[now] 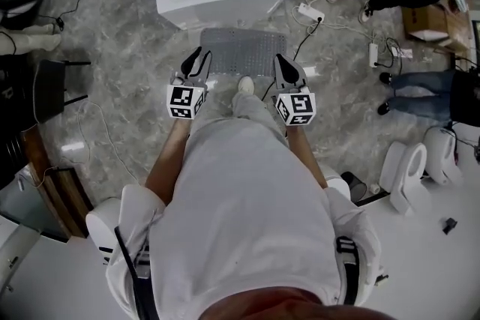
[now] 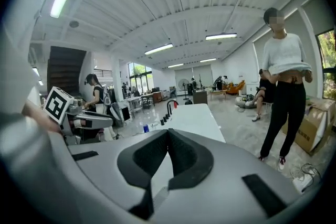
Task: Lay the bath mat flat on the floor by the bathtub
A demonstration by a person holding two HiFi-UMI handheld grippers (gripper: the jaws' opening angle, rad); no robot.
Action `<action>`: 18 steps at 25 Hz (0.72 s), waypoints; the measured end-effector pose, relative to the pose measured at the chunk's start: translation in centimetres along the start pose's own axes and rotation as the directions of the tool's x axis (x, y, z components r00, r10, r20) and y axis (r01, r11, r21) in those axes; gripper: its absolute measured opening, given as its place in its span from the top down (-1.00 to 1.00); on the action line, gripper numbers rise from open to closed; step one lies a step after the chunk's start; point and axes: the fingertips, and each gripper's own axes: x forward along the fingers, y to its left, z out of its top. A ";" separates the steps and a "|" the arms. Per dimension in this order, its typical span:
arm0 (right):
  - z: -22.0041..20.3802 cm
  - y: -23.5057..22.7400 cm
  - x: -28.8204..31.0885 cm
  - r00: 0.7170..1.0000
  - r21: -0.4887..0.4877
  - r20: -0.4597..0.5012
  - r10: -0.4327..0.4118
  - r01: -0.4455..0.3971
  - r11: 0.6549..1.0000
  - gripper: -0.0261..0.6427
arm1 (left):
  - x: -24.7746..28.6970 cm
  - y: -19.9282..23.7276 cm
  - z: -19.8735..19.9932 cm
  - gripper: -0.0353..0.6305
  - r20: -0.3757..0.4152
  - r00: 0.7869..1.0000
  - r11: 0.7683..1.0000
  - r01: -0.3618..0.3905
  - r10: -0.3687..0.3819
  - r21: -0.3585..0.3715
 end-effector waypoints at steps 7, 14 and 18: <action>7.0 0.9 -0.4 0.990 -0.140 0.128 0.059 -0.041 0.989 0.92 | 0.2 -2.3 4.6 0.90 0.073 0.997 0.998 -0.033 0.029 0.054; 12.3 4.1 -0.4 0.956 -0.259 0.245 0.161 -0.095 0.961 0.92 | -1.5 -2.7 9.8 0.90 0.157 0.988 0.998 -0.018 0.008 0.068; 13.6 4.4 -1.0 0.940 -0.250 0.283 0.190 -0.119 0.961 0.92 | -1.8 -3.2 11.2 0.90 0.181 0.983 0.999 -0.019 0.012 0.037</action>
